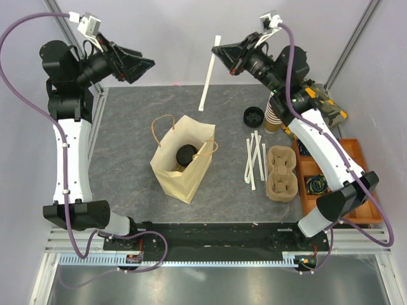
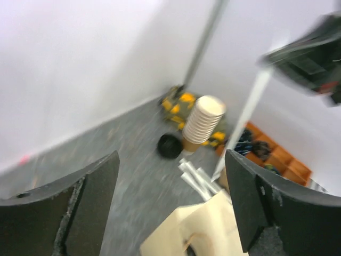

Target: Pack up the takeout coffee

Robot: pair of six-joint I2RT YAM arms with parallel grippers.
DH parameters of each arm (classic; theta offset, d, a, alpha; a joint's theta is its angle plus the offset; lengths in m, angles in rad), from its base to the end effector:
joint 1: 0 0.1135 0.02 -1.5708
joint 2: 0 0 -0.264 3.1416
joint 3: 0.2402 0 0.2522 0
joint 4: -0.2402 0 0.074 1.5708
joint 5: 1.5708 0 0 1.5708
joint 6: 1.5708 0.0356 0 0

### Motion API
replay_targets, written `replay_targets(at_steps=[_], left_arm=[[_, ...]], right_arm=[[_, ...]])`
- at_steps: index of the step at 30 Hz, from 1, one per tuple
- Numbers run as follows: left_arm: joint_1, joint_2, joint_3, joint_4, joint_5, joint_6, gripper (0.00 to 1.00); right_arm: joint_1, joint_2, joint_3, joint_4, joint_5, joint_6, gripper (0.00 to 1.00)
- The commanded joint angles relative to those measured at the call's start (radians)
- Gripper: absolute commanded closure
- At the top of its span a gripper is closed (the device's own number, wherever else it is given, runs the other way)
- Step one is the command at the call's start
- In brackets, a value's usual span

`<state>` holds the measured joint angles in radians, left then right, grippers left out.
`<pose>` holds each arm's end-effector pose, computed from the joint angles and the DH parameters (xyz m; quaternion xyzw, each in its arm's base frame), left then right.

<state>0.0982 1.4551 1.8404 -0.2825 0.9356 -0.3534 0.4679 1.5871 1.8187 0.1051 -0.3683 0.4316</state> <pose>0.2900 -0.0002 0.5332 0.1925 0.6577 -0.3839 0.6189 0.3067 0.1694 0.5275 -0.1596 0.5660 0.4440 0.6760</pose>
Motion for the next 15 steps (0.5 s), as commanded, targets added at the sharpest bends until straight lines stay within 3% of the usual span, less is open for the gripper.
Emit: replay_targets(at_steps=[1,6,15], left_arm=[[-0.087,0.024,0.089,0.181,0.128,-0.133,0.18],[-0.256,0.059,0.149,0.174,0.039,-0.098,0.25],[-0.37,0.083,0.197,0.098,-0.109,0.022,0.31]], right_arm=[[0.073,-0.039,-0.036,0.15,-0.011,-0.065,1.0],[0.136,-0.044,-0.065,0.163,0.002,-0.109,1.0],[0.169,-0.088,-0.104,0.15,0.012,-0.132,1.0]])
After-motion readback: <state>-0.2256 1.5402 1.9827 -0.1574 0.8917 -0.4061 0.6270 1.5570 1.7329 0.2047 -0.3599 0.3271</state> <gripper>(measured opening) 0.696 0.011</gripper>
